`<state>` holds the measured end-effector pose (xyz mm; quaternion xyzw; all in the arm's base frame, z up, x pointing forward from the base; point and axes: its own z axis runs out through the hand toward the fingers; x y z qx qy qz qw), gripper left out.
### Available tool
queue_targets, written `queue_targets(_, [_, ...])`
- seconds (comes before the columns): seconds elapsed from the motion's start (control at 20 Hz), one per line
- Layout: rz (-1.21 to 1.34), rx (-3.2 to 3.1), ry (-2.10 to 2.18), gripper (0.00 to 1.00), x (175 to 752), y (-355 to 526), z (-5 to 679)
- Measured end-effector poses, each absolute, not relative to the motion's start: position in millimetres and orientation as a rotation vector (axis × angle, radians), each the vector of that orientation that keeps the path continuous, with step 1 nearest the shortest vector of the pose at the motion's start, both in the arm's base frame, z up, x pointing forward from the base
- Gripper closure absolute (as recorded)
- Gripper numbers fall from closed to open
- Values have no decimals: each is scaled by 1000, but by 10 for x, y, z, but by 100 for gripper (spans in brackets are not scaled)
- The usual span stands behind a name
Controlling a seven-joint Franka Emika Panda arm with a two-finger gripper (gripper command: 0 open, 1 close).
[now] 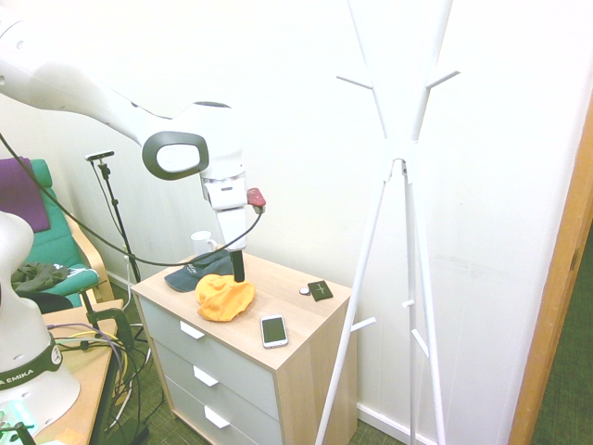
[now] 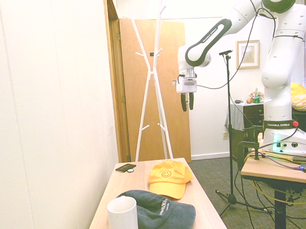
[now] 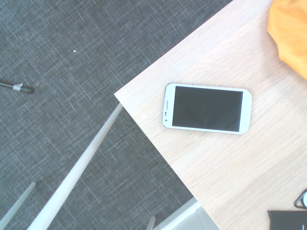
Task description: Hang the cap
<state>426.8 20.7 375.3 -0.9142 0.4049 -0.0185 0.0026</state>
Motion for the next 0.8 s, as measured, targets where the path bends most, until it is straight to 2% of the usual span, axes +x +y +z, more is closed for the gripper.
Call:
queue_targets(0.25, [-68, -2897, 1221, 0, 4281, 472, 3679])
queue_targets(0.8, [-100, -3138, 903, 0, 4359, 2601, 2670])
